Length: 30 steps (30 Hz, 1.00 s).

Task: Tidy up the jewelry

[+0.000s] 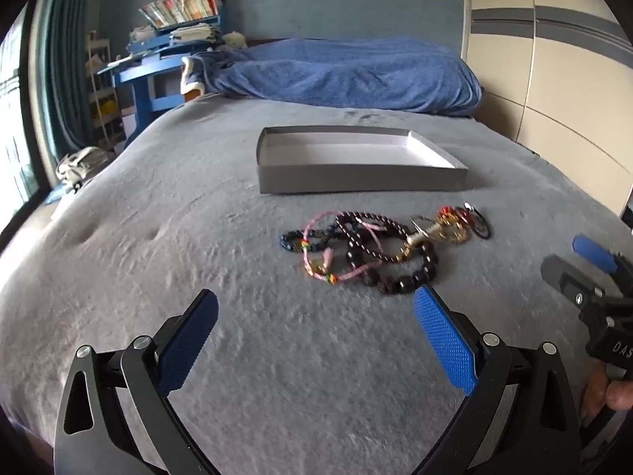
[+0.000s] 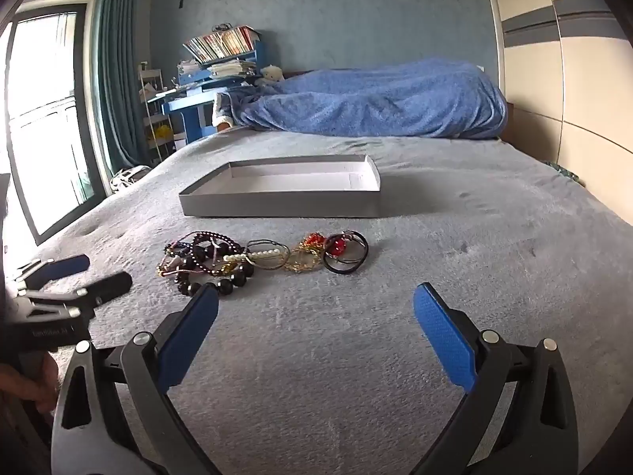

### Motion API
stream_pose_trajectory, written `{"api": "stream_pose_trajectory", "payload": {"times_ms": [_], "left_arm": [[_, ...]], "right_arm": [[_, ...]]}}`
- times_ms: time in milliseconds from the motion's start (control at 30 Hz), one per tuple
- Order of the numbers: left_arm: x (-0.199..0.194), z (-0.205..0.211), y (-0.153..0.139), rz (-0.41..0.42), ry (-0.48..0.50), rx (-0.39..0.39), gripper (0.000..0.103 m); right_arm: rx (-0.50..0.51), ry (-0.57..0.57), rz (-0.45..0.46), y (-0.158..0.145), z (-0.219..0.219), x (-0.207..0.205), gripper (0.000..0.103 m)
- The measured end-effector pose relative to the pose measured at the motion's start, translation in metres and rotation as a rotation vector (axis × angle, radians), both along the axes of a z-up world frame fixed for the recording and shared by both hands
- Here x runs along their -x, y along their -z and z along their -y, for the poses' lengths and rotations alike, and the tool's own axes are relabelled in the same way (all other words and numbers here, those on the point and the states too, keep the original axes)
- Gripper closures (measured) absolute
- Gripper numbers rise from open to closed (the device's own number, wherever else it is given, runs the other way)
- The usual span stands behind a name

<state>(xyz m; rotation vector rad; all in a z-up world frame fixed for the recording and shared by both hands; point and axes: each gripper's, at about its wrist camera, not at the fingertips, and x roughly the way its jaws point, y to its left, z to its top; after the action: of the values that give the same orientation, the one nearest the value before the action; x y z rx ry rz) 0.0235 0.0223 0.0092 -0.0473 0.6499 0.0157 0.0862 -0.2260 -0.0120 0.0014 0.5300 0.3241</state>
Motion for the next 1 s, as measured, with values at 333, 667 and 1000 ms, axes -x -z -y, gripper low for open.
{"api": "stream_pose_trajectory", "payload": {"times_ms": [333,667,1000], "left_arm": [[-0.042,-0.008,-0.007,-0.036,0.081,-0.033,0.005],[-0.069,-0.018,0.010,-0.140,0.134,0.047,0.006],[-0.076,0.003,0.008,-0.123,0.154,0.012,0.028]], "right_arm": [[-0.045,0.044,-0.138,0.012,0.016,-0.033,0.005],[-0.032,0.005,-0.172,0.010,0.016,-0.087,0.009],[0.037,-0.044,-0.300,0.028,-0.001,-0.132,0.045]]}}
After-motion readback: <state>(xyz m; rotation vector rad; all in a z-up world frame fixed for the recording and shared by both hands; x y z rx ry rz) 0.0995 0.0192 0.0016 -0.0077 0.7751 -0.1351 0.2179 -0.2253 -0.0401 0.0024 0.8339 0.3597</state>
